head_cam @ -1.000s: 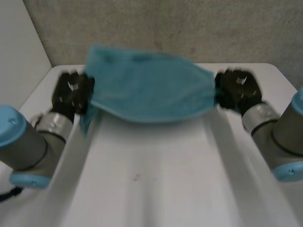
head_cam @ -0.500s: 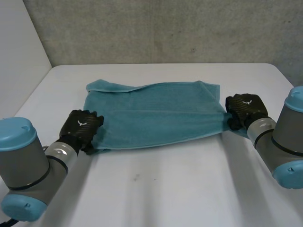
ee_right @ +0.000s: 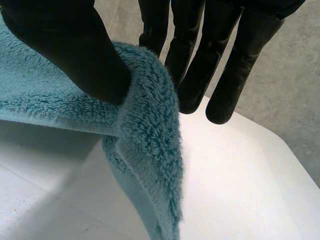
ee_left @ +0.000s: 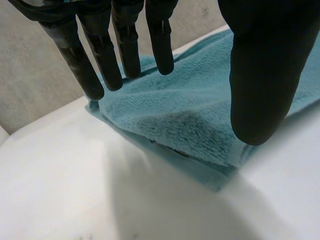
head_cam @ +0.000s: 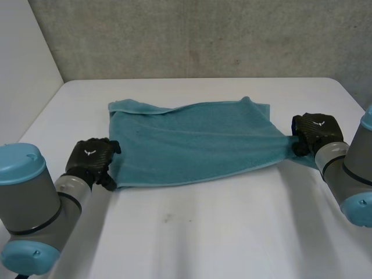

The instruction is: Fold the laundry

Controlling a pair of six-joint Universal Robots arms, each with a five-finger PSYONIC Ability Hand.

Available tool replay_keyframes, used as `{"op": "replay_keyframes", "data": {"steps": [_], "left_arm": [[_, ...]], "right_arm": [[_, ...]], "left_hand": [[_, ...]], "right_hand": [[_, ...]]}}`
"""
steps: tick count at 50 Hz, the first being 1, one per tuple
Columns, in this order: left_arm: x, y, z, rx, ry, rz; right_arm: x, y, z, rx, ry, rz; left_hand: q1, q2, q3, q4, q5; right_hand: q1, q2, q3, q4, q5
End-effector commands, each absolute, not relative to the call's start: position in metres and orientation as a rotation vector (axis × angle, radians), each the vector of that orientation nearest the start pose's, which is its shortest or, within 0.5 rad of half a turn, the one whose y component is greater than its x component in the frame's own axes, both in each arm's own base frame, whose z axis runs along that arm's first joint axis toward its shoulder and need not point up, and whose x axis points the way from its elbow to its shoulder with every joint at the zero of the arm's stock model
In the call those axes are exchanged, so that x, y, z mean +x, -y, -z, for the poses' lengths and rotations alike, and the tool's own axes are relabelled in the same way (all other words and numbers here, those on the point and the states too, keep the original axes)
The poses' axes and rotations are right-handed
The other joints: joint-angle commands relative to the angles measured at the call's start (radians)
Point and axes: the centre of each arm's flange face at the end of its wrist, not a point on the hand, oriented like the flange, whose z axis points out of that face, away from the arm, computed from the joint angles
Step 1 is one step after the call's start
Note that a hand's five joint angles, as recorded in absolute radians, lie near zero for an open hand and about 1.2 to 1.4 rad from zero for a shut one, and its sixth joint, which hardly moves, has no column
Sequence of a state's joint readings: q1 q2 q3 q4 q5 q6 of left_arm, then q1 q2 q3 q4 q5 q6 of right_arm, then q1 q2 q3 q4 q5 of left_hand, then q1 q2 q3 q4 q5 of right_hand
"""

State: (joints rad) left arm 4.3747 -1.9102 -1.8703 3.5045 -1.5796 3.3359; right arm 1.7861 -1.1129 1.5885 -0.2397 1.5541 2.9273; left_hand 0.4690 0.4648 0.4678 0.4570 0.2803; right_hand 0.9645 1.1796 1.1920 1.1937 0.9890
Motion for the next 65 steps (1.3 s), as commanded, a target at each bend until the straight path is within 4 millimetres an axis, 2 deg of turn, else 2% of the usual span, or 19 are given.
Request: {"op": "replay_keyframes", "data": {"steps": [1,10,17,19,21,22,25,30,34,36,37,39,42,48,49,51,57,61,65], "left_arm": [[-0.232,0.251,-0.142,0.709,-2.52,1.91],[-0.235,0.256,-0.131,0.734,-2.539,1.89],[-0.24,0.271,-0.119,0.736,-2.544,1.876],[-0.241,0.277,-0.118,0.73,-2.538,1.883],[-0.242,0.28,-0.119,0.723,-2.527,1.902],[-0.24,0.285,-0.121,0.701,-2.513,1.925],[-0.239,0.291,-0.128,0.672,-2.481,1.977],[-0.231,0.301,-0.147,0.599,-2.392,2.082],[-0.23,0.3,-0.154,0.578,-2.387,2.107],[-0.23,0.3,-0.155,0.575,-2.392,2.109],[-0.23,0.3,-0.156,0.571,-2.393,2.112],[-0.231,0.299,-0.157,0.577,-2.394,2.114],[-0.233,0.297,-0.16,0.59,-2.384,2.125],[-0.234,0.296,-0.168,0.593,-2.362,2.153],[-0.234,0.296,-0.169,0.594,-2.361,2.156],[-0.235,0.297,-0.176,0.592,-2.345,2.174],[-0.237,0.298,-0.188,0.62,-2.339,2.194],[-0.239,0.3,-0.191,0.629,-2.333,2.207],[-0.239,0.302,-0.191,0.628,-2.33,2.208]], "right_arm": [[0.211,0.328,-0.165,-0.549,-2.397,1.922],[0.211,0.328,-0.164,-0.557,-2.401,1.918],[0.211,0.328,-0.164,-0.559,-2.4,1.92],[0.211,0.328,-0.164,-0.559,-2.402,1.918],[0.21,0.328,-0.164,-0.558,-2.403,1.919],[0.21,0.328,-0.164,-0.556,-2.404,1.919],[0.21,0.328,-0.164,-0.558,-2.403,1.922],[0.21,0.329,-0.165,-0.565,-2.401,1.925],[0.209,0.33,-0.168,-0.566,-2.404,1.924],[0.209,0.33,-0.169,-0.574,-2.415,1.91],[0.209,0.331,-0.173,-0.577,-2.43,1.892],[0.209,0.331,-0.177,-0.579,-2.45,1.859],[0.208,0.329,-0.187,-0.583,-2.486,1.787],[0.203,0.323,-0.211,-0.601,-2.467,1.775],[0.195,0.32,-0.226,-0.589,-2.432,1.811],[0.191,0.317,-0.231,-0.591,-2.414,1.812],[0.194,0.288,-0.232,-0.663,-2.344,1.751],[0.195,0.277,-0.227,-0.698,-2.333,1.729],[0.191,0.265,-0.201,-0.872,-2.333,1.759]], "left_hand": [[0.135,0.139,0.136,0.147,0.149],[0.158,0.163,0.16,0.17,0.173],[0.208,0.213,0.209,0.22,0.222],[0.299,0.303,0.3,0.311,0.313],[0.48,0.485,0.482,0.492,0.495],[0.676,0.68,0.677,0.688,0.69],[0.927,0.931,0.928,0.939,0.941],[0.927,0.932,0.928,0.939,0.941],[0.927,0.932,0.928,0.939,0.941],[0.927,0.932,0.928,0.939,0.941],[0.927,0.932,0.928,0.939,0.941],[0.927,0.932,0.928,0.939,0.941],[0.927,0.932,0.928,0.939,0.941],[0.927,0.932,0.928,0.939,0.941],[0.927,0.932,0.928,0.939,0.941],[0.927,0.932,0.928,0.939,0.941],[0.927,0.932,0.928,0.939,0.941],[0.927,0.932,0.928,0.939,0.941],[0.927,0.932,0.928,0.939,0.941]], "right_hand": [[0.432,0.217,0.204,0.203,0.233],[0.432,0.217,0.204,0.203,0.233],[0.432,0.217,0.204,0.203,0.233],[0.432,0.217,0.204,0.203,0.233],[0.432,0.217,0.204,0.203,0.233],[0.432,0.217,0.204,0.203,0.233],[0.432,0.217,0.204,0.203,0.233],[0.432,0.217,0.204,0.203,0.233],[0.432,0.217,0.204,0.203,0.233],[0.185,-0.03,-0.043,-0.045,-0.014],[-0.206,-0.421,-0.434,-0.435,-0.405],[-0.537,-0.753,-0.765,-0.767,-0.737],[-0.744,-0.959,-0.972,-0.974,-0.943],[-0.736,-0.951,-0.963,-0.965,-0.935],[-0.715,-0.93,-0.943,-0.945,-0.914],[-0.695,-0.91,-0.922,-0.924,-0.894],[-0.484,-0.699,-0.711,-0.713,-0.683],[-0.46,-0.675,-0.687,-0.689,-0.659],[-0.457,-0.672,-0.684,-0.686,-0.656]]}}
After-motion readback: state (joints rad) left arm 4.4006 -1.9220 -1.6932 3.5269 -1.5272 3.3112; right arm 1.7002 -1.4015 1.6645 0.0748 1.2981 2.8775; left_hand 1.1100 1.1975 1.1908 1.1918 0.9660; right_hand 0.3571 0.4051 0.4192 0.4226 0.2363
